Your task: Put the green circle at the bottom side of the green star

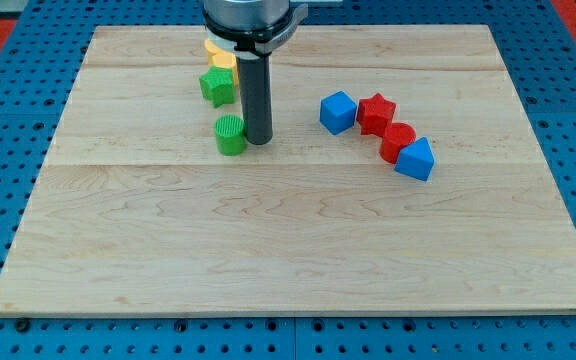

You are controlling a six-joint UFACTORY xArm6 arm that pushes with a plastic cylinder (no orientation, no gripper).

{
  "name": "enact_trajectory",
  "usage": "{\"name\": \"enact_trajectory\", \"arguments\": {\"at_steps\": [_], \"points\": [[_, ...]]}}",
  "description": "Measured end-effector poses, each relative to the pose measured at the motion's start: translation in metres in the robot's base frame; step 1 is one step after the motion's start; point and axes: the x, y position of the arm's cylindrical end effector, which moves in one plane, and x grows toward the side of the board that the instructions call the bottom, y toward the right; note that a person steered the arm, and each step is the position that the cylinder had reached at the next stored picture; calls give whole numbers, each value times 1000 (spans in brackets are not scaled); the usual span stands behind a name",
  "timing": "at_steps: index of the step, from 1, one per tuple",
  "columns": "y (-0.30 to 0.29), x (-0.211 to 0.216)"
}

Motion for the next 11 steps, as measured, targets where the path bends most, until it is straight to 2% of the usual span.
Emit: {"name": "enact_trajectory", "arguments": {"at_steps": [2, 5, 6, 8, 10, 11], "points": [[5, 38], [-24, 38], [-25, 29], [-25, -33], [-18, -38], [19, -37]]}}
